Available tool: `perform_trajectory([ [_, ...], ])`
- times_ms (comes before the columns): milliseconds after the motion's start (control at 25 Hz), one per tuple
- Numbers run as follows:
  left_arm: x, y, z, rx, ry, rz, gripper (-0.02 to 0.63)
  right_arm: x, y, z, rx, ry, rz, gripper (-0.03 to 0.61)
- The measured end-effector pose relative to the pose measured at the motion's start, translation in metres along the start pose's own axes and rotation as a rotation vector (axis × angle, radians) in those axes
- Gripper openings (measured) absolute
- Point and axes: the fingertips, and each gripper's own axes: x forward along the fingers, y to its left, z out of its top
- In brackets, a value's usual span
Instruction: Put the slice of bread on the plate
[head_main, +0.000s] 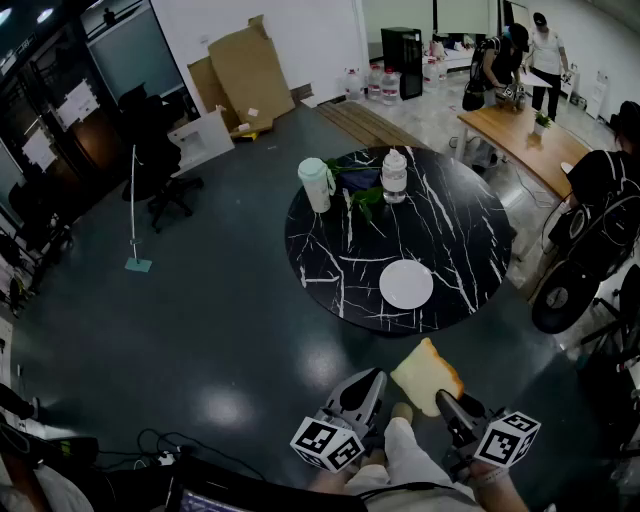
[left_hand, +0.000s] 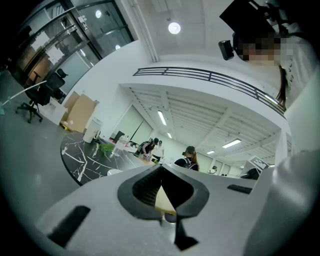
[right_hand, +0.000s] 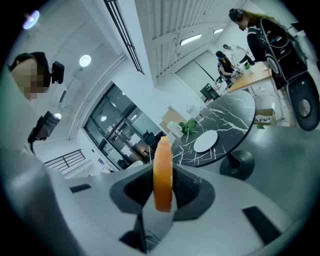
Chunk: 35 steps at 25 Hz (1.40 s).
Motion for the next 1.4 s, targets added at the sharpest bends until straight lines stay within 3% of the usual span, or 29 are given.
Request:
perform_trajectory([
  [840,0.12,0.071,0.002,0.027,0.007,0.072,0.008,0.093,-0.086,0.075,0.048,0.094,0.037,0.092],
  [1400,0.175,0.122,-0.016,0.013,-0.005,0.123,0.008,0.16,-0.147,0.099,0.137,0.141,0.024,0.091],
])
